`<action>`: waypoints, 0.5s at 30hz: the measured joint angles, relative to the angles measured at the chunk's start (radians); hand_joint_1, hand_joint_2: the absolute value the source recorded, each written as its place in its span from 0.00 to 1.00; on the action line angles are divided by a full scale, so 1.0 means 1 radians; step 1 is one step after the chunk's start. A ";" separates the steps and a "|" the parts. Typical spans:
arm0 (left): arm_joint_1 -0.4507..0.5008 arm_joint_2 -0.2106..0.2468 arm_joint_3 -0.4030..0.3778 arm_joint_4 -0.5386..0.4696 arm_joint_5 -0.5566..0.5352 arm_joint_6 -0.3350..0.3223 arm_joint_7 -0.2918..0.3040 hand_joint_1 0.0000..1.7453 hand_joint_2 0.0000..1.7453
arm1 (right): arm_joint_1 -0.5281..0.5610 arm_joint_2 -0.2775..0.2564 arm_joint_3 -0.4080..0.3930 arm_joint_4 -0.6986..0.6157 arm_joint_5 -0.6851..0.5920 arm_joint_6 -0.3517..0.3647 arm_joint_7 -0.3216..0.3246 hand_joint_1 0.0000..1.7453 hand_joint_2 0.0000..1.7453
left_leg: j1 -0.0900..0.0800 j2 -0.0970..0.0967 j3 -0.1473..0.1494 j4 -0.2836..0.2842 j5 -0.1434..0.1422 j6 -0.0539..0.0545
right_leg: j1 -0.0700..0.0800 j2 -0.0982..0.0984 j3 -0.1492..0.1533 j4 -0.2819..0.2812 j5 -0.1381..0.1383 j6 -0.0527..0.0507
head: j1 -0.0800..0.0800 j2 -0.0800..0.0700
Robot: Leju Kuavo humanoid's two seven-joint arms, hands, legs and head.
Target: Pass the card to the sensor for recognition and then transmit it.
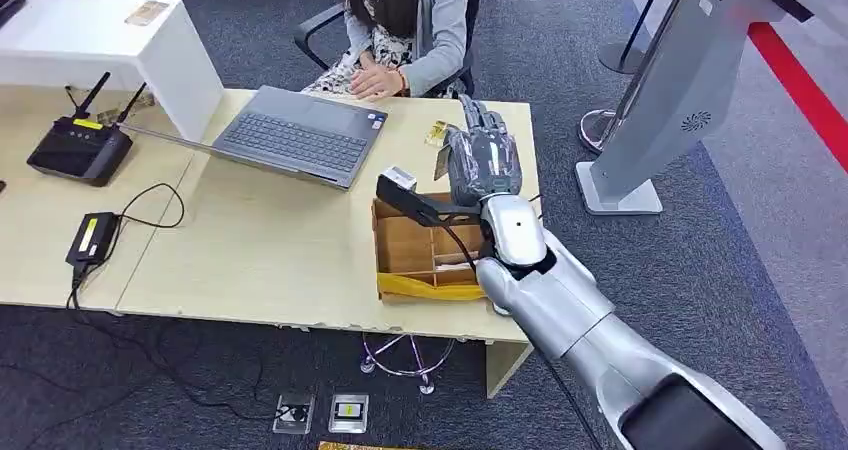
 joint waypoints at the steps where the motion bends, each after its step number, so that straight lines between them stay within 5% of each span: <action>1: 0.000 0.000 0.000 0.000 0.003 0.000 0.000 0.00 0.00 | -0.002 0.006 0.000 0.010 0.000 0.000 0.000 1.00 1.00 | 0.000 0.000 0.000 0.000 0.000 0.000 | 0.000 0.000 0.000 0.000 0.000 0.000 | 0.000 0.000; 15: 0.000 0.001 0.000 0.000 0.016 0.004 -0.007 0.00 0.00 | -0.024 0.060 0.000 0.080 0.033 0.003 0.004 1.00 1.00 | 0.000 0.000 0.000 0.000 0.000 0.000 | 0.000 0.000 0.000 0.000 0.000 0.000 | 0.000 0.000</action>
